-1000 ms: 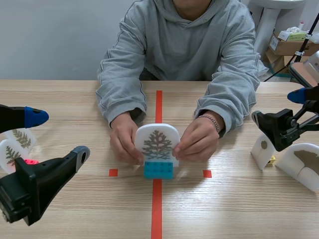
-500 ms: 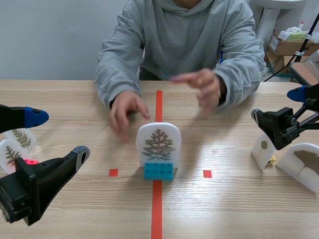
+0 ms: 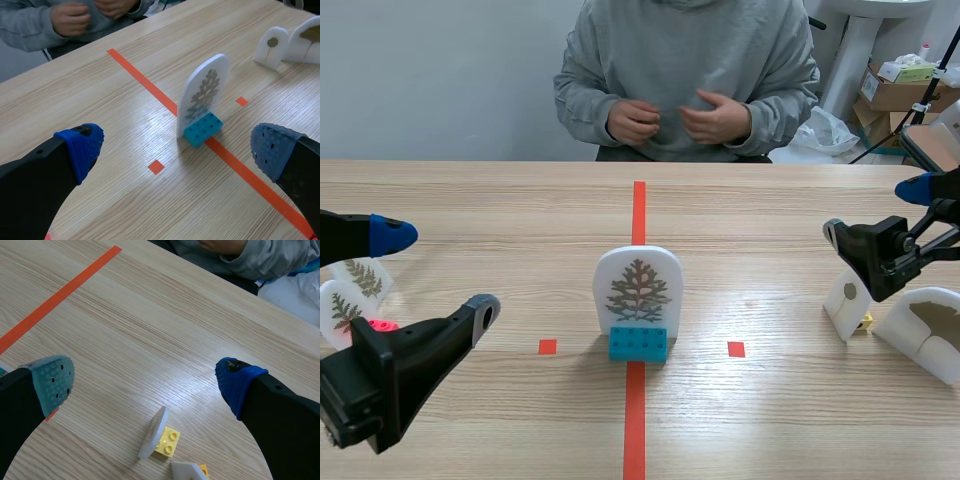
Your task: Do the leaf sorting experiment
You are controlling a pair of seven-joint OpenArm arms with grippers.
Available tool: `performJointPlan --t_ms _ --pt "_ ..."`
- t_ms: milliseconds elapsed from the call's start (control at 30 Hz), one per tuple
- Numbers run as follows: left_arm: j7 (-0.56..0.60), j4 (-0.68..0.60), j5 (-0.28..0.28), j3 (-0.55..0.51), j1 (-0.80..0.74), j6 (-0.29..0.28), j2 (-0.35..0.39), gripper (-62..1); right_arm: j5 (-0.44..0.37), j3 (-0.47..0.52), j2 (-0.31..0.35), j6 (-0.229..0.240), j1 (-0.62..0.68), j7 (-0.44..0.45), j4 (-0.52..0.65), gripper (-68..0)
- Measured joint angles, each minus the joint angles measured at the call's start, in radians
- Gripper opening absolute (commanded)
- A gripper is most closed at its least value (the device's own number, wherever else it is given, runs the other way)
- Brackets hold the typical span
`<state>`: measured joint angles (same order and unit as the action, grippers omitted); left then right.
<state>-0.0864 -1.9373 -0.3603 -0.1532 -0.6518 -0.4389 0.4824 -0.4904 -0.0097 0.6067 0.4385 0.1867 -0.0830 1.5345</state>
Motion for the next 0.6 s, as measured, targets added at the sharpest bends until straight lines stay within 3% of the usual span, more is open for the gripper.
performJointPlan --t_ms 200,333,600 --pt "0.0 0.053 0.007 0.001 0.085 -0.003 0.009 1.4 0.0 0.0 0.0 0.002 0.0 0.0 0.0 -9.7" --pt "-0.002 0.129 0.005 0.04 0.142 -0.004 0.067 1.4 0.0 0.0 0.0 0.002 0.0 -0.001 0.0 -9.7" --pt "0.001 0.237 0.005 0.157 0.26 -0.1 0.171 1.4 0.0 0.0 0.0 0.003 0.0 -0.001 0.0 -9.7"
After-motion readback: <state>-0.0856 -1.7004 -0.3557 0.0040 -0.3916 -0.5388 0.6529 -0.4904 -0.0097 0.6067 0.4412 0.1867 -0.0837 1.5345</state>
